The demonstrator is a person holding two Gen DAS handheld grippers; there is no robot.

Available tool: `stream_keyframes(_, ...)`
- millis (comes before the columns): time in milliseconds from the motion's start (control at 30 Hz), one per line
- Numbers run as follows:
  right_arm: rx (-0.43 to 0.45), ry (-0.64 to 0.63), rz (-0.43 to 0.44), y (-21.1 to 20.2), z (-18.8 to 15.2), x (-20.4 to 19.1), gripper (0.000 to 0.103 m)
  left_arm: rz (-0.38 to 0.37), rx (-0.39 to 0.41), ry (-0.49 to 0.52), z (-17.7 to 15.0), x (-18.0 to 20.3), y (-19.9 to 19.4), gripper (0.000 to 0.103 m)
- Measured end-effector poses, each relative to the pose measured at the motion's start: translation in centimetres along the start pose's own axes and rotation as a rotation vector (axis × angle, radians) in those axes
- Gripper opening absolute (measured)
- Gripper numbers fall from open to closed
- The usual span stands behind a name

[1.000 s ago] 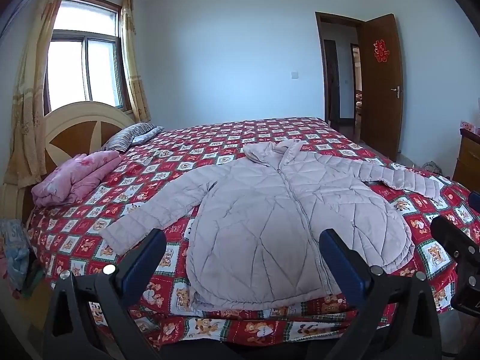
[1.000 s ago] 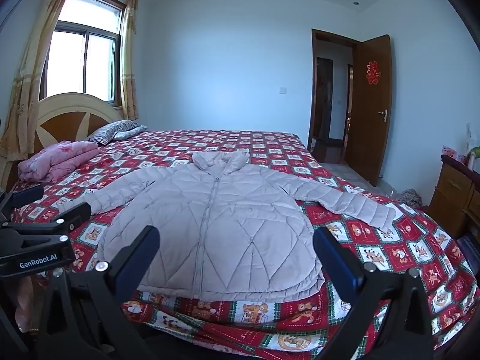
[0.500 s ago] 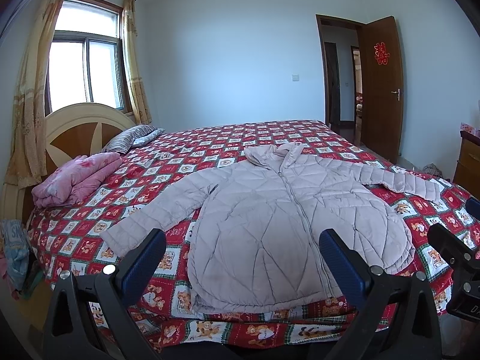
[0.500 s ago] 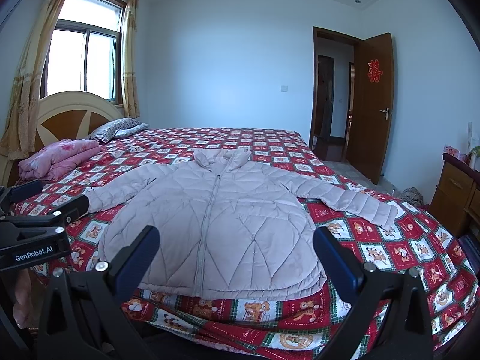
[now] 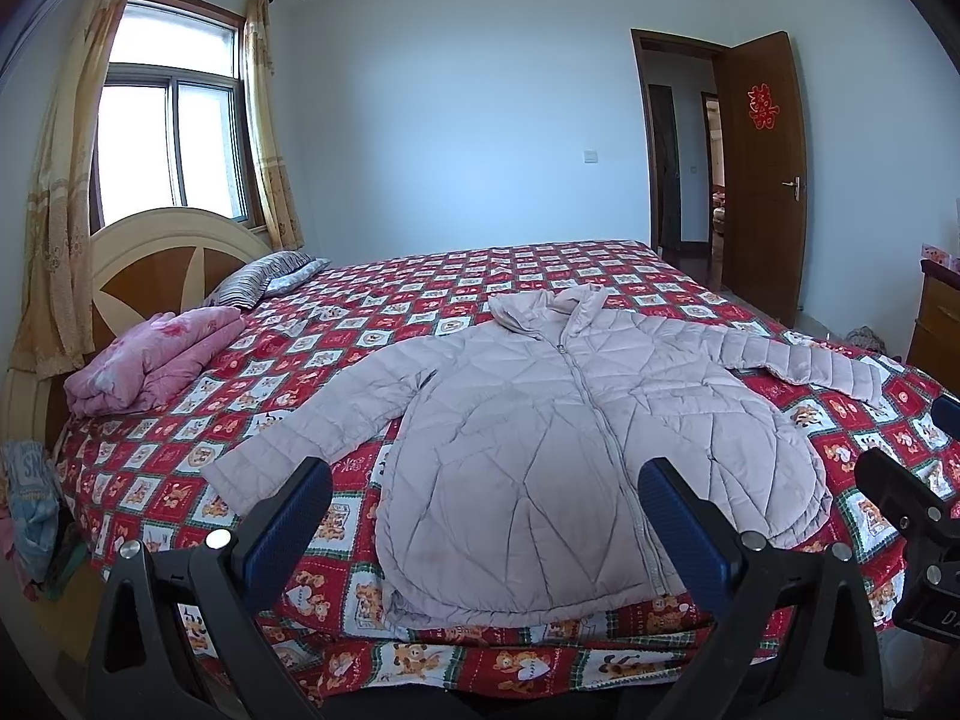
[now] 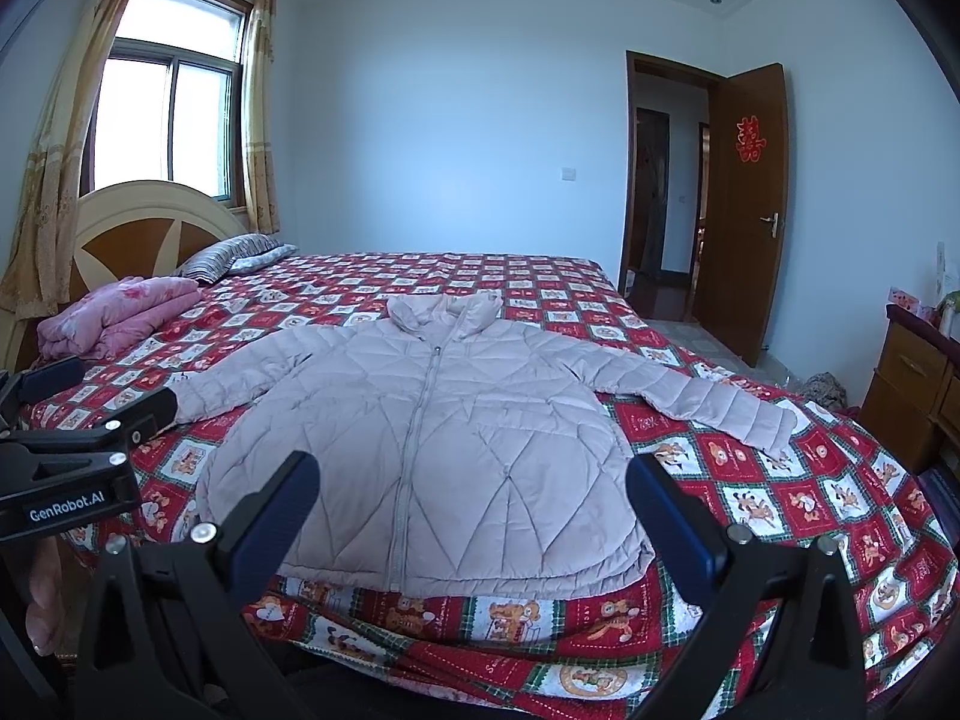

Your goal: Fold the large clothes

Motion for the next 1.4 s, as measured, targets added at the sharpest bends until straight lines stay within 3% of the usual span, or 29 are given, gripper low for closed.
stream_keyframes(1400, -0.010, 0.004, 0.004, 0.16, -0.21, 0.10, 0.103, 0.008, 0.000, -0.006, 0.02, -0.49, 0.39, 0.102)
Point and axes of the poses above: each gripper's, at about its wrist camera, not at the fingertips, and y roughly the way its jaws point, x to its right, z to its top, the point moved 7 cm from there along y, roughly the way its jaws point, and after that the axes turned 6 degrees about x, right-handed, at the moved point
